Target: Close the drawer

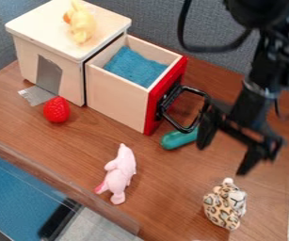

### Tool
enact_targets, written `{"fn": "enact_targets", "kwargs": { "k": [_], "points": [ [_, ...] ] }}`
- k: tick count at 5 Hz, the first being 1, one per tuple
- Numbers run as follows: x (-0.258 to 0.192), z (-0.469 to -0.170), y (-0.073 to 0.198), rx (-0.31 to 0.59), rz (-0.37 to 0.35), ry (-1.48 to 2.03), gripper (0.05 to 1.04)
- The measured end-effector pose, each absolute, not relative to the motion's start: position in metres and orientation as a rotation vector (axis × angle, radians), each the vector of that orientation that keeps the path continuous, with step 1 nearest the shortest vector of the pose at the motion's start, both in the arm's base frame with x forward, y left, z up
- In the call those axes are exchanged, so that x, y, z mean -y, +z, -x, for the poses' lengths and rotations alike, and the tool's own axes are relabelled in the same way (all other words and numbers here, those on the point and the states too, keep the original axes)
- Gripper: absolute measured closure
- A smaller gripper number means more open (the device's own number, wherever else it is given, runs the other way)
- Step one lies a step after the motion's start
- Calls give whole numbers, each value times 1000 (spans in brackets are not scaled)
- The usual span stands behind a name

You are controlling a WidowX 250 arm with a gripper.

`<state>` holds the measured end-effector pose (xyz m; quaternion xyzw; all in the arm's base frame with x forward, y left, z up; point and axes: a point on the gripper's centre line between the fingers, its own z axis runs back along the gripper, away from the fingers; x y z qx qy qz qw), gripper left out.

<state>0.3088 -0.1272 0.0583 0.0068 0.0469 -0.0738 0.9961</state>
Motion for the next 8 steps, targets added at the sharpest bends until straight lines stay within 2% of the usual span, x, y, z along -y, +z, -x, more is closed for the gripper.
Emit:
{"fn": "enact_targets", "kwargs": {
  "k": [1, 2, 3, 4, 5, 6, 7, 8],
  "points": [
    [107, -340, 58, -80, -17, -69, 85],
    [105, -365, 55, -46, -58, -61, 85],
    [97, -386, 44, -22, -132, -64, 85],
    [92, -392, 25, -40, -178, -55, 85],
    [86, -399, -2, -102, -248, -44, 133],
    [81, -405, 0, -88, -288, -37, 362],
    [78, -405, 0, -88, -306, -28, 660],
    [74, -402, -2, -85, -309, -22, 885]
  ]
}}
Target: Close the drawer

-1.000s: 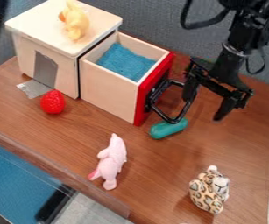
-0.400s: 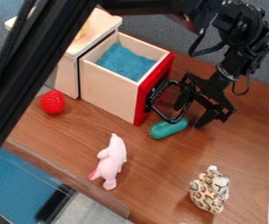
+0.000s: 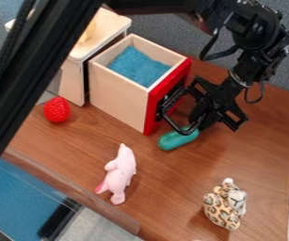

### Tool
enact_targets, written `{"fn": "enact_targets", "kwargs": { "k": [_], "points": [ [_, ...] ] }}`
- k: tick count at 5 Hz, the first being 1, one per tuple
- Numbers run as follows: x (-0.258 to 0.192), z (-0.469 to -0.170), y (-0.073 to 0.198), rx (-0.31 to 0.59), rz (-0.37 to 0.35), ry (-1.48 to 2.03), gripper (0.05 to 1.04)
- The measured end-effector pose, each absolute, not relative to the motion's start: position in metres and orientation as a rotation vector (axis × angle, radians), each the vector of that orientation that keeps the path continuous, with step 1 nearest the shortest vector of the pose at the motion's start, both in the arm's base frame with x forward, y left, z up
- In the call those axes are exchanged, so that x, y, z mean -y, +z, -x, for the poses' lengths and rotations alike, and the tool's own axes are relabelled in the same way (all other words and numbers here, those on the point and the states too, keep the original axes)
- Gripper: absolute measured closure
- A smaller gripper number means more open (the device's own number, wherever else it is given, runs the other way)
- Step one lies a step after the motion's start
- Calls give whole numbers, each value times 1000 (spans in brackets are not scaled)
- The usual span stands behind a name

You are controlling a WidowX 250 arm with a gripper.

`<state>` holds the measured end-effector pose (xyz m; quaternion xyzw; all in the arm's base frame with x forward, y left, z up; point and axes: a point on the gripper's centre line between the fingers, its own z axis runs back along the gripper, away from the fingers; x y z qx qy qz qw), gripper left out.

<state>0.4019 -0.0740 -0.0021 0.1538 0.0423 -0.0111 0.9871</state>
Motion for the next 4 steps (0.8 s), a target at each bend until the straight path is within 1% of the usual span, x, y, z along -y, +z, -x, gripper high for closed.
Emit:
{"fn": "enact_targets", "kwargs": {
  "k": [1, 2, 4],
  "points": [
    [66, -399, 4, -82, -301, 1, 952],
    [52, -397, 11, -77, -295, 35, 955],
    [23, -396, 12, -85, -296, 94, 955]
  ]
}}
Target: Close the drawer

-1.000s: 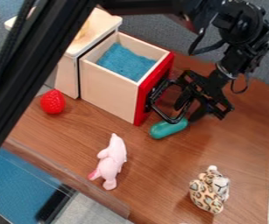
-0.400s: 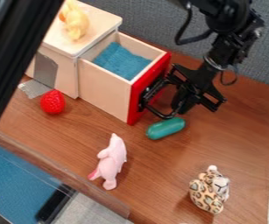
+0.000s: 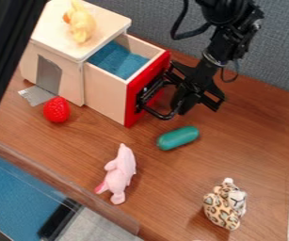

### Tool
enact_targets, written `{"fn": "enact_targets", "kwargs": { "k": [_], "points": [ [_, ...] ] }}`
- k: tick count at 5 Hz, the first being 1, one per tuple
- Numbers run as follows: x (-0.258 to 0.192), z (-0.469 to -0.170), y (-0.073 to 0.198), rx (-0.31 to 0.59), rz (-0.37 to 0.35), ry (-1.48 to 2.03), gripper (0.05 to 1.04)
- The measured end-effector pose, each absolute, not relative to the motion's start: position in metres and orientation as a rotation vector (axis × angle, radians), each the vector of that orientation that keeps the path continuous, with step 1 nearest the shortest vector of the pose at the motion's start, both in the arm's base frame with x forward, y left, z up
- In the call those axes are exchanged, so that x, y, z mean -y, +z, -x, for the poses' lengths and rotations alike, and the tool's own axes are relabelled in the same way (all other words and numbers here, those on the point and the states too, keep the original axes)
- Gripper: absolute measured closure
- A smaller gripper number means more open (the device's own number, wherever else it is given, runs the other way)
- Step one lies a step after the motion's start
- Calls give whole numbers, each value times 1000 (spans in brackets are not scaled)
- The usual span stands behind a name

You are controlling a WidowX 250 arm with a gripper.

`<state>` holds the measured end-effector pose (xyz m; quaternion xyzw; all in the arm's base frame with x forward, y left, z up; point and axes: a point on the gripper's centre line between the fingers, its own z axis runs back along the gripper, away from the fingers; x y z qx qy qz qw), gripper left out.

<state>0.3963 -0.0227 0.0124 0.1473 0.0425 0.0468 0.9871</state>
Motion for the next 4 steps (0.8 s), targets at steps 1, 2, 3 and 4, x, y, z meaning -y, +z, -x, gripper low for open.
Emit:
{"fn": "enact_targets", "kwargs": {
  "k": [1, 2, 3, 4],
  "points": [
    [5, -396, 12, -90, -316, 119, 955],
    [-7, -392, 11, -103, -344, 123, 955],
    [-20, -390, 10, -100, -346, 143, 955],
    [-39, -386, 13, -102, -357, 174, 955]
  ]
}}
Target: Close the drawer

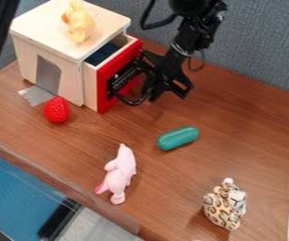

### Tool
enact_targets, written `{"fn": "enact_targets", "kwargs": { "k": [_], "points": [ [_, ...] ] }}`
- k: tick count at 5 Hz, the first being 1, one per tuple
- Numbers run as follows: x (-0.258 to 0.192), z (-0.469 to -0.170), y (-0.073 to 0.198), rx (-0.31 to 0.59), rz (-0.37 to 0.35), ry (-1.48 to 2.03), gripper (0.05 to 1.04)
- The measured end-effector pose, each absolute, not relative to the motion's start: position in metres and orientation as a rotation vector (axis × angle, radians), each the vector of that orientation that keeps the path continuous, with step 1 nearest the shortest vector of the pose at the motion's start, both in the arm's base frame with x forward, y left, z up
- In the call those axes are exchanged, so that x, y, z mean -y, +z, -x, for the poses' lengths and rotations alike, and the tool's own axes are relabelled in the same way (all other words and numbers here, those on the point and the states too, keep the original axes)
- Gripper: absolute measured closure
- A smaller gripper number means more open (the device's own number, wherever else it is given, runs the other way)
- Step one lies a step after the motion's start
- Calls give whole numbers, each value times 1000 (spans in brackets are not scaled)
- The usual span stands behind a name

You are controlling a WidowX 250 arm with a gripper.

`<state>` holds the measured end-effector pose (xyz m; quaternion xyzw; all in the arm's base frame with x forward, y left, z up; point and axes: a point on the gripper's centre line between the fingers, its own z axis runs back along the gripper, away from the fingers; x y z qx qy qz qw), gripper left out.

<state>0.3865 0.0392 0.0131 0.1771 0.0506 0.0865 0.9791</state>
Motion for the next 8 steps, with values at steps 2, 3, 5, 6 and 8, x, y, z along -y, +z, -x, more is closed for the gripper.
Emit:
{"fn": "enact_targets", "kwargs": {
  "k": [2, 3, 5, 6, 8],
  "points": [
    [-57, -382, 19, -86, -348, 215, 955],
    [-58, -381, 18, -90, -344, 225, 914],
    [-75, -368, 18, -125, -326, 341, 365],
    [-59, -372, 31, -96, -288, 312, 110],
    [-16, -383, 70, 14, -136, 233, 83]
  ]
}}
